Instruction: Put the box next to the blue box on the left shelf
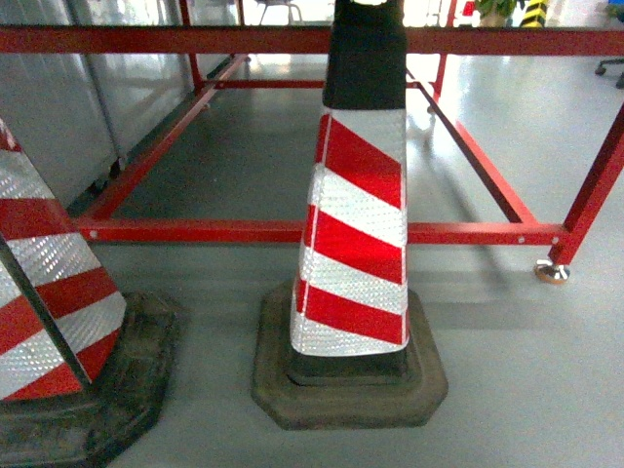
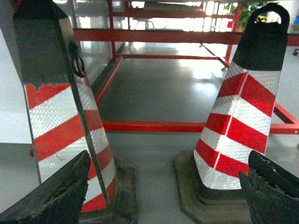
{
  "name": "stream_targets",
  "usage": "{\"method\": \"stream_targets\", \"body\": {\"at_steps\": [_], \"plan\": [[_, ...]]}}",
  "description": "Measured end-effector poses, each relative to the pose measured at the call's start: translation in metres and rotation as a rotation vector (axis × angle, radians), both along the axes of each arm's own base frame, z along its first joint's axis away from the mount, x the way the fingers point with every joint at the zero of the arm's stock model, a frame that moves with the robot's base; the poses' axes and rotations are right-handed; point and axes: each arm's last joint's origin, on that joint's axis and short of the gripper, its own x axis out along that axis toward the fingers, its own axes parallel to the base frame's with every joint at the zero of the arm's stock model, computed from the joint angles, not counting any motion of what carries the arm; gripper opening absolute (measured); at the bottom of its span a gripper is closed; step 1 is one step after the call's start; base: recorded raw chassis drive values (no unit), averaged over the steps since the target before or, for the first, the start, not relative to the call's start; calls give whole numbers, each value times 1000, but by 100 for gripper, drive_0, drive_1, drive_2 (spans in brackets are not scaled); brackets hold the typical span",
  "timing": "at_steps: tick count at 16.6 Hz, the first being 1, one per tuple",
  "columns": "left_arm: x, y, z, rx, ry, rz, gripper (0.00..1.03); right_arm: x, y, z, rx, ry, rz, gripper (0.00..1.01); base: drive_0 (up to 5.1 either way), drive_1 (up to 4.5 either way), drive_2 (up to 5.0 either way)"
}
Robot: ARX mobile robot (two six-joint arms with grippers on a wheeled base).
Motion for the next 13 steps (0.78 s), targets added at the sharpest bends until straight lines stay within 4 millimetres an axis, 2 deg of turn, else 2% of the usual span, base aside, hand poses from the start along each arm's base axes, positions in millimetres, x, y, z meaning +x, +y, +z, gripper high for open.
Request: {"method": "stream_targets", "body": {"at_steps": [13], "plan": [[0, 0, 0, 0, -1, -1, 98, 0, 0, 0, -1, -2, 0, 98, 0, 0, 0]]}}
